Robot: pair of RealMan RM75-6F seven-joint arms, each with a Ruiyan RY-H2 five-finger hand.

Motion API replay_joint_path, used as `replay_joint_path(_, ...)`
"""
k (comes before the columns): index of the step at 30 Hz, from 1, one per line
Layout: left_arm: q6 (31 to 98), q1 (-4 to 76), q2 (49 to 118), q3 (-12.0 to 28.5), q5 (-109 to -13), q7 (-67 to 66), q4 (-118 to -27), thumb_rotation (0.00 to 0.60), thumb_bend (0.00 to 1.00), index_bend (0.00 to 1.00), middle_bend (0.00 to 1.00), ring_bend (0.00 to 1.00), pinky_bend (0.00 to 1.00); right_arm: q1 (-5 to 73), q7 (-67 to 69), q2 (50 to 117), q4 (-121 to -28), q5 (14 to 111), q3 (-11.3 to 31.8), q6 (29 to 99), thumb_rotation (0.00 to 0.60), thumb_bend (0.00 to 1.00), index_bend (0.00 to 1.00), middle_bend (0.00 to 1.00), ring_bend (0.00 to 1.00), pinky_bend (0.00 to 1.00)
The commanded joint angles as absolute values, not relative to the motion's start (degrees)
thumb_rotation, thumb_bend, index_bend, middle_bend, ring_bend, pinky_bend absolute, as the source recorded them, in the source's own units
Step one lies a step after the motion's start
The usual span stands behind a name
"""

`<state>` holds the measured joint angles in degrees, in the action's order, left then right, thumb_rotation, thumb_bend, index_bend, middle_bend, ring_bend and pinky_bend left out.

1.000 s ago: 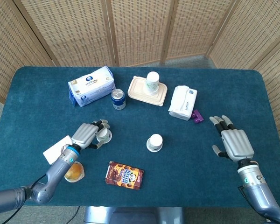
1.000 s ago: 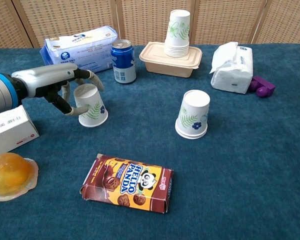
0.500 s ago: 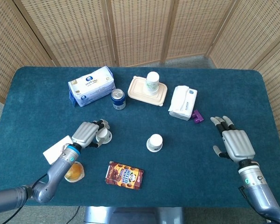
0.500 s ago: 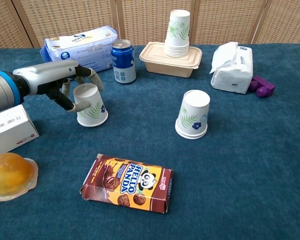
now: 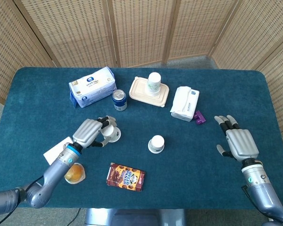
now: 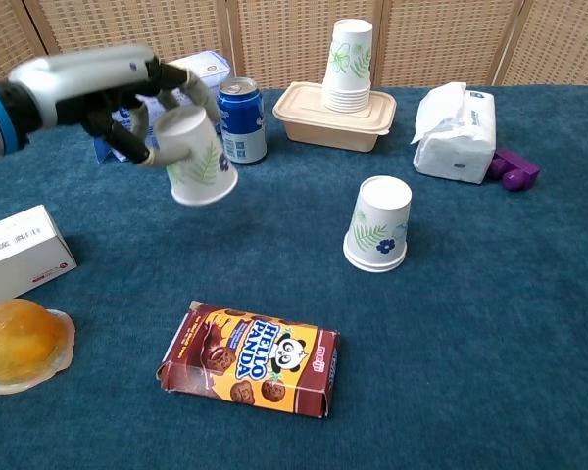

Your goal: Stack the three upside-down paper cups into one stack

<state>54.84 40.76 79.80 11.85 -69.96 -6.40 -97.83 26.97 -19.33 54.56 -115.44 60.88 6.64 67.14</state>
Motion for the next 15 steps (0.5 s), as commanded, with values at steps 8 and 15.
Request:
replay_joint_path(8,53.55,44.30,79.26,13.67,-74.47,-4.07,-102.92,0.600,0.46,0.31,0.26,0.35,0.62,26.98,-20.12,54.76,-116.55,62.00,6.99,67.53,0.600,0.37,0.03,0.11,0.00,0.43)
replay_joint_path(15,51.83,47.83,82.36,14.80,-73.51,-5.71,-101.85,0.600,0.46,0.31,0.25,0.34,0.61,27.18,-21.06,54.65,-117.84,62.18,7.16,67.46,0.600,0.37,0.03,0.11,0.00,0.43)
